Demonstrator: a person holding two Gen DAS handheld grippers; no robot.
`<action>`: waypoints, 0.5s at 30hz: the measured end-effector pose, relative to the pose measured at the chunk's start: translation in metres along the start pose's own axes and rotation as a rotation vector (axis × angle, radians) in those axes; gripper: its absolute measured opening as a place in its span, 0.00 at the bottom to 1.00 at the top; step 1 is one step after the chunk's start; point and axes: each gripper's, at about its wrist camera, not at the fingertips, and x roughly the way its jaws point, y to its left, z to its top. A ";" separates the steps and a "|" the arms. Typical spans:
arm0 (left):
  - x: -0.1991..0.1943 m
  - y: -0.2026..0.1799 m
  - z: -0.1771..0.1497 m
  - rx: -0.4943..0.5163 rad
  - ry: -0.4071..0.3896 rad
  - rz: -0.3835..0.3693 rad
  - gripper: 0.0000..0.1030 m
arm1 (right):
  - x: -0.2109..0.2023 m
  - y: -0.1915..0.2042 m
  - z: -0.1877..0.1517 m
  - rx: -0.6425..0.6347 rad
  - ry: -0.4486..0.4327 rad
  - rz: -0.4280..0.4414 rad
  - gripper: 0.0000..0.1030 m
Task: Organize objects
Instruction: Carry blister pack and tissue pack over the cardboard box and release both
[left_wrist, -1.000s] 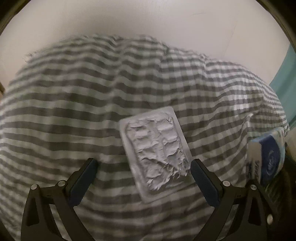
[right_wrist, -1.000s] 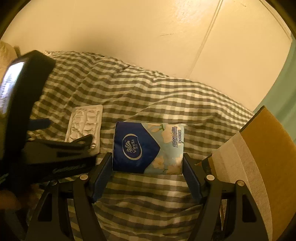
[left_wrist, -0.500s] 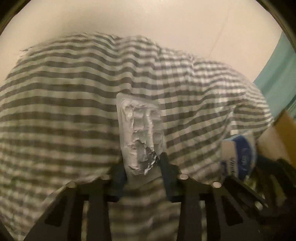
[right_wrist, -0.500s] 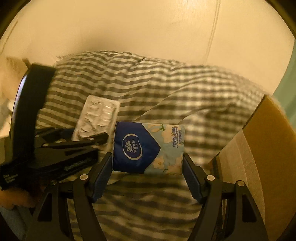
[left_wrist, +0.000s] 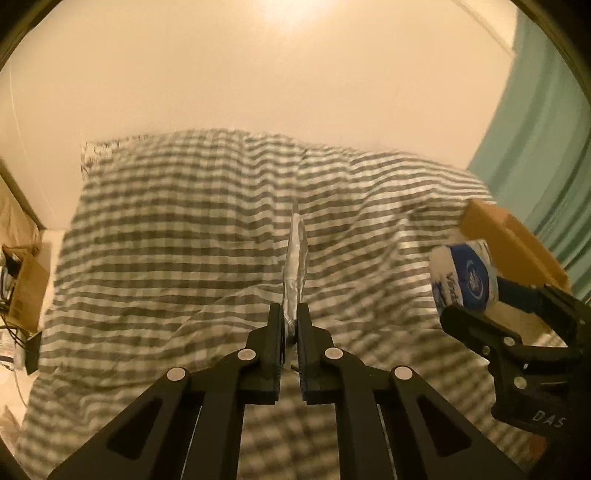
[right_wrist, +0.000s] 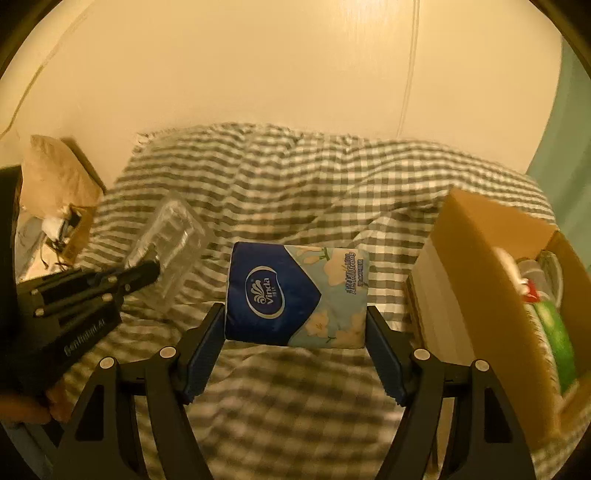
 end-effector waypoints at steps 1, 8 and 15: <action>-0.009 -0.005 0.001 0.003 -0.010 -0.008 0.07 | -0.012 0.003 0.001 -0.007 -0.017 0.004 0.71; -0.083 -0.057 0.015 0.063 -0.120 -0.069 0.07 | -0.109 -0.013 0.006 -0.066 -0.137 -0.049 0.71; -0.130 -0.126 0.045 0.085 -0.215 -0.098 0.07 | -0.176 -0.071 0.036 -0.086 -0.196 -0.129 0.71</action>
